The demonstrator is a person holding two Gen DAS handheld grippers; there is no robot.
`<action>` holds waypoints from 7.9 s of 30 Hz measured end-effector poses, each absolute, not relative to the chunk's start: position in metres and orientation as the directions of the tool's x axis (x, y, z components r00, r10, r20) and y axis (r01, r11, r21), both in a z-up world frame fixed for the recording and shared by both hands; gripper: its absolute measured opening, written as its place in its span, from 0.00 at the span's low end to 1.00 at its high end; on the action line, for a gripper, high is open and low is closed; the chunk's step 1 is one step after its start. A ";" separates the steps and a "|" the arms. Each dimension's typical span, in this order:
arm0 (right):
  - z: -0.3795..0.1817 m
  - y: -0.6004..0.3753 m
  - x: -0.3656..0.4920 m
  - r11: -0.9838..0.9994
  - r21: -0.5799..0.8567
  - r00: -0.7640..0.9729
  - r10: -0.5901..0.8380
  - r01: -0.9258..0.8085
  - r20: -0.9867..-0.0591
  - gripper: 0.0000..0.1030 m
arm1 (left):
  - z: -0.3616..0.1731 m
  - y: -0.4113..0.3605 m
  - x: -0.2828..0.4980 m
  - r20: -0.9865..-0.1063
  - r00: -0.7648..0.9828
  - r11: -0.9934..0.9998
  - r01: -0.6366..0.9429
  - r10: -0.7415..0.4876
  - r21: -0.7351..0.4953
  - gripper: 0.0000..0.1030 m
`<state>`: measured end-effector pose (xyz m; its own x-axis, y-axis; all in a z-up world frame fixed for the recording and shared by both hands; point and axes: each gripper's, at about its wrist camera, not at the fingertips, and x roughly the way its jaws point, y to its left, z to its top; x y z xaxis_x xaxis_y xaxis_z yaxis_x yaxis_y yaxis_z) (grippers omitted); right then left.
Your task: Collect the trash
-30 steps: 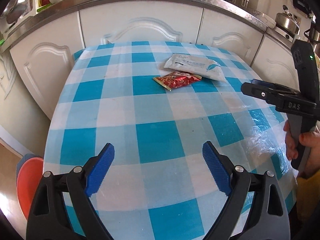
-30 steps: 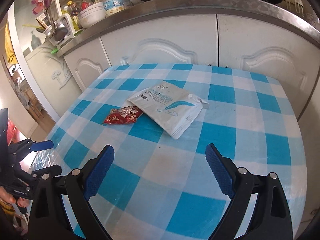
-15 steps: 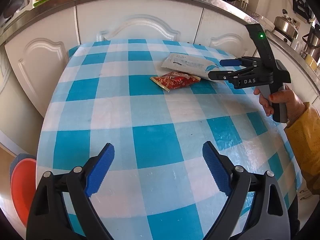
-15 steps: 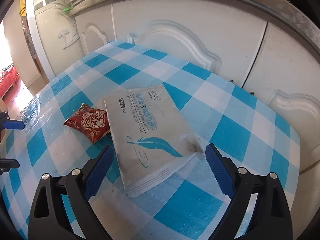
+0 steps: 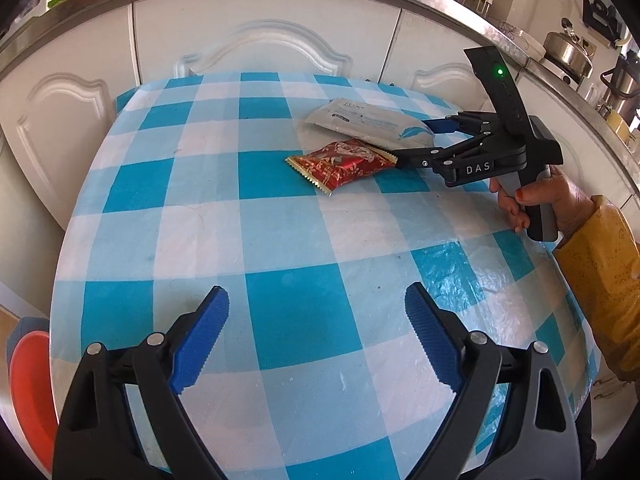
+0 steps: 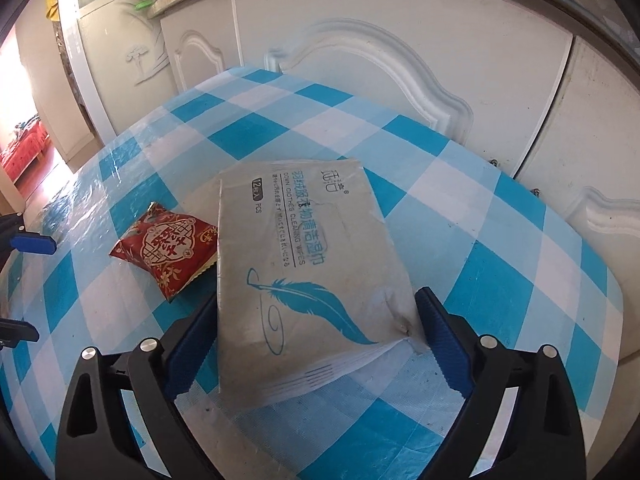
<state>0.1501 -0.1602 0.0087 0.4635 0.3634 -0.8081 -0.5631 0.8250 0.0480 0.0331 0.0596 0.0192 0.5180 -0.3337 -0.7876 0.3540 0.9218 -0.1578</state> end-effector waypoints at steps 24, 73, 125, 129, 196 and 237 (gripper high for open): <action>0.022 -0.226 0.010 0.942 0.335 0.660 0.273 -0.034 -0.700 0.77 | 0.017 -0.008 0.128 -0.801 0.438 0.743 0.669 -0.408 -0.012 0.88; 0.030 -0.212 -0.052 0.933 0.360 0.720 0.237 0.019 -0.652 0.77 | 0.043 0.040 0.004 -0.689 0.605 0.906 0.378 -0.399 -0.192 0.41; 0.151 -0.038 -0.129 0.934 0.203 0.719 0.357 -0.296 -0.596 0.77 | 0.101 0.269 -0.142 -0.545 0.797 0.941 0.082 -0.260 -0.328 0.41; 0.164 -0.003 -0.122 0.905 0.200 0.696 0.417 -0.375 -0.584 0.77 | 0.105 0.302 -0.142 -0.541 0.816 0.944 0.018 -0.205 -0.330 0.41; 0.090 0.149 -0.014 0.868 0.110 0.518 0.385 -0.484 -0.764 0.89 | -0.008 0.379 -0.076 -0.719 0.670 0.939 -0.336 0.187 -0.070 0.93; 0.149 -0.192 -0.162 0.960 0.075 0.857 -0.204 0.270 -0.472 0.92 | 0.146 0.018 -0.128 -0.465 0.869 0.970 0.231 -0.169 0.079 0.96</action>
<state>-0.1621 -0.1917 0.1495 0.8574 -0.2042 -0.4725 0.2701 0.9599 0.0751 -0.1278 0.0185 0.1457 0.8690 -0.1694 -0.4650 0.2313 0.9697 0.0790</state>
